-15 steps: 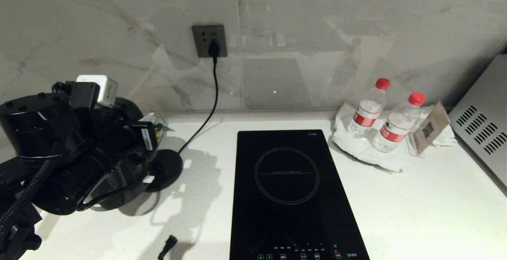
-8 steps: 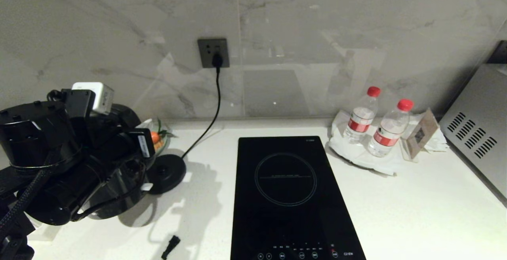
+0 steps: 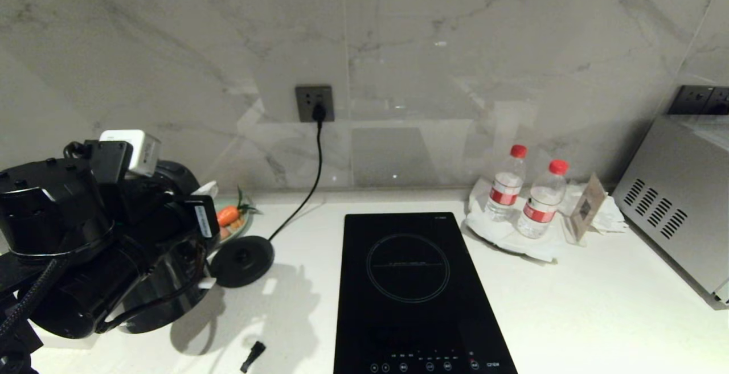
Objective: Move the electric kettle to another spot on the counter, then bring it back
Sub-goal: Place it by the sink
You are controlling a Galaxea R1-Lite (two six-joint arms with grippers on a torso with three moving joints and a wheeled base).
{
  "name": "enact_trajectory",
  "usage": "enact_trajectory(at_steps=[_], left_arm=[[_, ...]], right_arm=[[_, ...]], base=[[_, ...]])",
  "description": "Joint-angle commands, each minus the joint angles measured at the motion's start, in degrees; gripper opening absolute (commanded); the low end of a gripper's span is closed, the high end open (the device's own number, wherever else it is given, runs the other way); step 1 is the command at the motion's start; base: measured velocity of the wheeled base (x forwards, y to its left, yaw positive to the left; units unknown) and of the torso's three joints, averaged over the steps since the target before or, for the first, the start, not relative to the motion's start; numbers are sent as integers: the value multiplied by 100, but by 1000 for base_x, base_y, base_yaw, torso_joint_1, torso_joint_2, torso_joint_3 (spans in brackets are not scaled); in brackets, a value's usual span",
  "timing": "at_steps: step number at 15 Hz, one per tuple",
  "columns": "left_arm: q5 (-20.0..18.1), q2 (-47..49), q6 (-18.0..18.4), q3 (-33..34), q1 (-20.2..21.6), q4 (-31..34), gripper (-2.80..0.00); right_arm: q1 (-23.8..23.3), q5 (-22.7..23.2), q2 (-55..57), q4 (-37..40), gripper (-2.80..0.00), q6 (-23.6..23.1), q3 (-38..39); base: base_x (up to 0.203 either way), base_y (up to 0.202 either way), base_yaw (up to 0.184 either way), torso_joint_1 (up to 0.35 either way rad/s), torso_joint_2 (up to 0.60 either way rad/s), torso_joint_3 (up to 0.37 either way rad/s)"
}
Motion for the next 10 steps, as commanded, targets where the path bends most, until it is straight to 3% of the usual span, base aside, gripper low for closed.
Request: enact_trajectory(at_steps=[1,6,10], left_arm=[[20,-31,0,18,-1,-29,-280],[3,-128,-30,157,-9,-29,-280],[8,-188,-86,366,-15,-34,-280]], right_arm=[[0,2,0,2,-280,-2,0],[0,2,1,2,-280,-2,0],[0,2,0,2,-280,-2,0]], base=[[0,0,0,-1,5,214],[0,0,0,3,3,201],[0,0,0,3,1,57]])
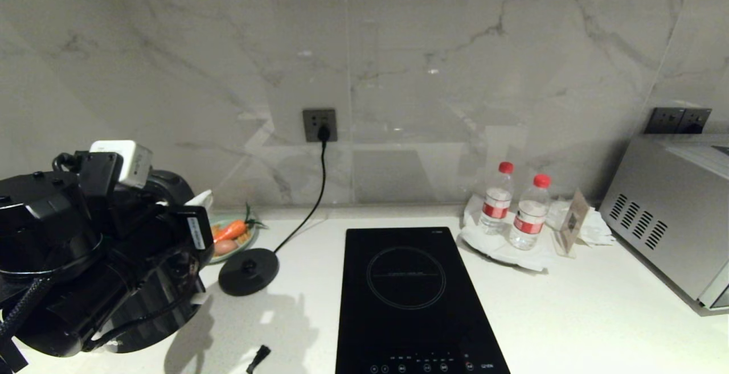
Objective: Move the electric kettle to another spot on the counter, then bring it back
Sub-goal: Place it by the sink
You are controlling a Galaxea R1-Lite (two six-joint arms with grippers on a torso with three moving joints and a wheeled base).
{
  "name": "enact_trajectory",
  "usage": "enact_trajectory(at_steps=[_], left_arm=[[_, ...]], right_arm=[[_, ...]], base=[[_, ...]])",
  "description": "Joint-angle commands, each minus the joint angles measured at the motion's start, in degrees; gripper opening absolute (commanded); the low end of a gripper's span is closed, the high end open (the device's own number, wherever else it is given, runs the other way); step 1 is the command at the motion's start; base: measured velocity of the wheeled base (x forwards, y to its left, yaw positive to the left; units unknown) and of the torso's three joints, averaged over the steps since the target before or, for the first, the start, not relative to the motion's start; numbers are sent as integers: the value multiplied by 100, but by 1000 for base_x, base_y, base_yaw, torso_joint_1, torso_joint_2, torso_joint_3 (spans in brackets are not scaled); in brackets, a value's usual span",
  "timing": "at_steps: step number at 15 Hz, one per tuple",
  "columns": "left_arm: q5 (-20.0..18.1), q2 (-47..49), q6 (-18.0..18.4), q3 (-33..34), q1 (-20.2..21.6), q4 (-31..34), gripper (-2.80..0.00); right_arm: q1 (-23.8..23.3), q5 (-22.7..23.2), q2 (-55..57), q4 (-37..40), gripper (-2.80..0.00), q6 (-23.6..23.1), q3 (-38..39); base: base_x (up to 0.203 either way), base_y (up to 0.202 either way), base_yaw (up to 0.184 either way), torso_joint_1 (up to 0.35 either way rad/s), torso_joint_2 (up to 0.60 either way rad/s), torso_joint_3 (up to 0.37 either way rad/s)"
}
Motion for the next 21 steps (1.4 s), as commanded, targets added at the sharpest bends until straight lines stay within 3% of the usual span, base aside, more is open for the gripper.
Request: enact_trajectory(at_steps=[1,8,13,21], left_arm=[[22,-14,-114,149,6,-33,-280],[50,-131,-242,416,15,-33,-280],[42,-506,-582,766,6,-69,-280],[50,-682,-634,1231,6,-350,-280]], right_arm=[[0,3,8,-1,-280,0,0],[0,3,7,-1,-280,0,0],[0,3,9,-1,-280,0,0],[0,3,0,-1,-280,0,0]], base=[[0,0,0,0,0,0],[0,0,0,0,0,0],[0,0,0,0,0,0],[0,0,0,0,0,0]])
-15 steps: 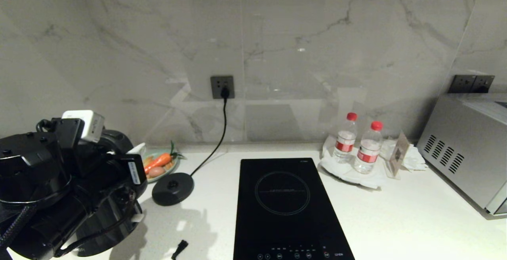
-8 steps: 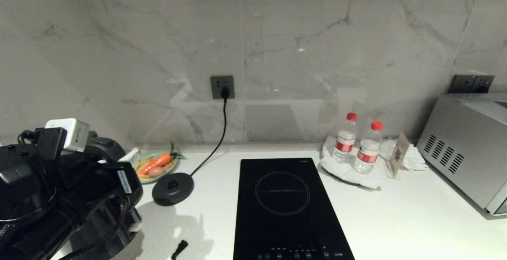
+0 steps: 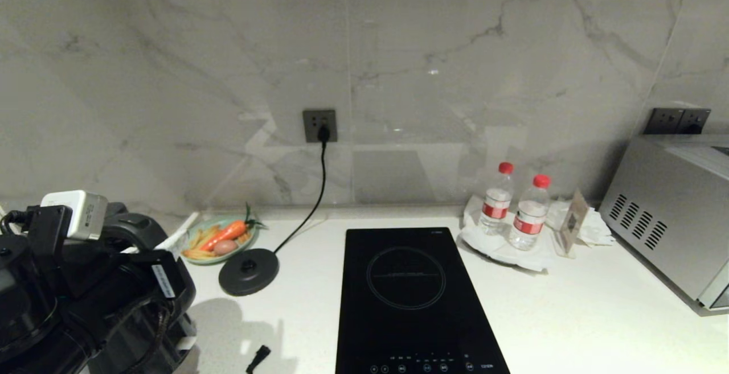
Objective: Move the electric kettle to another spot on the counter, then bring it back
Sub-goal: Place it by the sink
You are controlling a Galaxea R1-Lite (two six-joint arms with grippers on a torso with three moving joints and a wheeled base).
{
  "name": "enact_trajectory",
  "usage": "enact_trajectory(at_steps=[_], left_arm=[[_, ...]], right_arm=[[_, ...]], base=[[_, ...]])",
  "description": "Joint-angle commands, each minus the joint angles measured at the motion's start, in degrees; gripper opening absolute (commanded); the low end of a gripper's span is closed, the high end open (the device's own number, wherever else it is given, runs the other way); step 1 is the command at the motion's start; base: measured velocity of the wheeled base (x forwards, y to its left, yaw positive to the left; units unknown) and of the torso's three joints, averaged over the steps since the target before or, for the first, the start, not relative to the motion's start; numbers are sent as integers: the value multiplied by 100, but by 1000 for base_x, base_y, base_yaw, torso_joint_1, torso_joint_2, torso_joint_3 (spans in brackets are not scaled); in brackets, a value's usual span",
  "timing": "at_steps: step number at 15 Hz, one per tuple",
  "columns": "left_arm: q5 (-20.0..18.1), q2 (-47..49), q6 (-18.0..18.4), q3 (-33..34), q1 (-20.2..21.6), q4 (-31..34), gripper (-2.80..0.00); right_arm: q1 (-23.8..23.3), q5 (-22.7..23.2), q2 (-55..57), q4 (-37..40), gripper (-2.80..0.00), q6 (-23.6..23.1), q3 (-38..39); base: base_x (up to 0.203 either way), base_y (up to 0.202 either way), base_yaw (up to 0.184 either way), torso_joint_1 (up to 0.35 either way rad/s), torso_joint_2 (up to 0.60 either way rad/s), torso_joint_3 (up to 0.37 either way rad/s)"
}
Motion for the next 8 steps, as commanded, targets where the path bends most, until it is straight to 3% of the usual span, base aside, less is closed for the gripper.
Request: enact_trajectory(at_steps=[1,8], left_arm=[[18,-48,-4,24,-1,-27,-280],[9,-119,-4,67,-1,-27,-280]], right_arm=[[0,2,7,2,-280,-2,0],[0,2,8,2,-280,0,0]], base=[[0,0,0,0,0,0],[0,0,0,0,0,0]])
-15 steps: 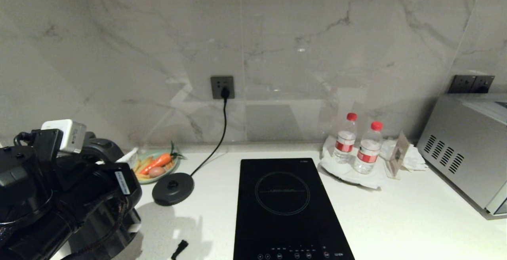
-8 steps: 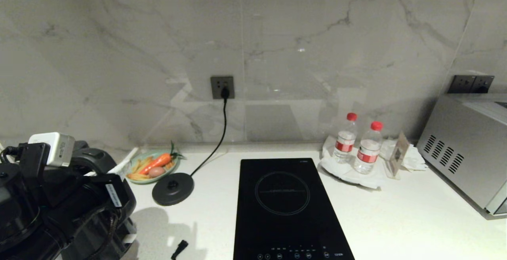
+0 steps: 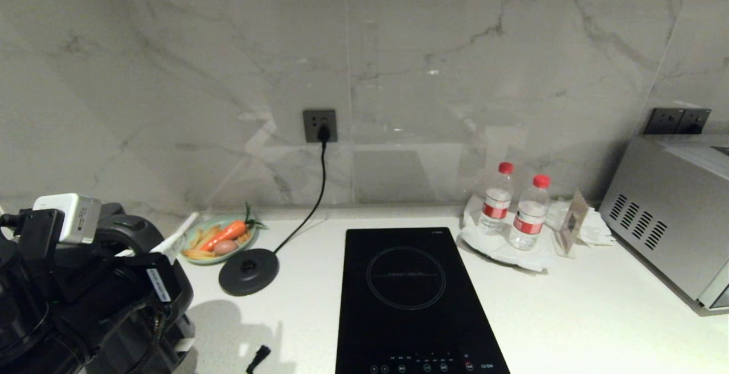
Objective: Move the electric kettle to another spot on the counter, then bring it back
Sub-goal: Place it by the sink
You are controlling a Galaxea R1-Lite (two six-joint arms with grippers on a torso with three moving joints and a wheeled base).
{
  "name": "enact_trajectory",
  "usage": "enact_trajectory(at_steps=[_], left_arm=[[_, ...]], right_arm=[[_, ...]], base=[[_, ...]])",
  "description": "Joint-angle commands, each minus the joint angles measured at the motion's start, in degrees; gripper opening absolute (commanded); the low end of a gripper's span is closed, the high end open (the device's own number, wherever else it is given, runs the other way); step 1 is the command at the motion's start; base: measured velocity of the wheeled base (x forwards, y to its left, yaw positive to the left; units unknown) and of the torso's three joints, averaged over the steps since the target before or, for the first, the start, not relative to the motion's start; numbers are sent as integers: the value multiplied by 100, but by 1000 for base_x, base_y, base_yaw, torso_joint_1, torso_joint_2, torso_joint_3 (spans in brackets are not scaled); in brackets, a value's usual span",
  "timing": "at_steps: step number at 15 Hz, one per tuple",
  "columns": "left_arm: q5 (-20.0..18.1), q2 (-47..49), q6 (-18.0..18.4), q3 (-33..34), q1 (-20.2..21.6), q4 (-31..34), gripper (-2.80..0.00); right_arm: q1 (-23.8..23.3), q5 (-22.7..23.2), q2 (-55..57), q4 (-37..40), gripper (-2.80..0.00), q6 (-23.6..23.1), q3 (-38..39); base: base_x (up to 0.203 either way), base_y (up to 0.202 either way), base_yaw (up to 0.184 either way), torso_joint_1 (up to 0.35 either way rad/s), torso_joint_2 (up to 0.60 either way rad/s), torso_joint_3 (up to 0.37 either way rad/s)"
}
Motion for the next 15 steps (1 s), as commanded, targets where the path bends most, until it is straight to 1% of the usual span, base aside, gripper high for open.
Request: enact_trajectory(at_steps=[1,11,15], left_arm=[[19,1,-12,5,-1,-32,-280],[13,-50,-15,63,-1,-32,-280],[13,-52,-6,61,-1,-32,-280]], right_arm=[[0,4,3,2,-280,-6,0],[0,4,8,2,-280,-7,0],[0,4,9,2,-280,-7,0]], base=[[0,0,0,0,0,0],[0,0,0,0,0,0],[0,0,0,118,-261,-145]])
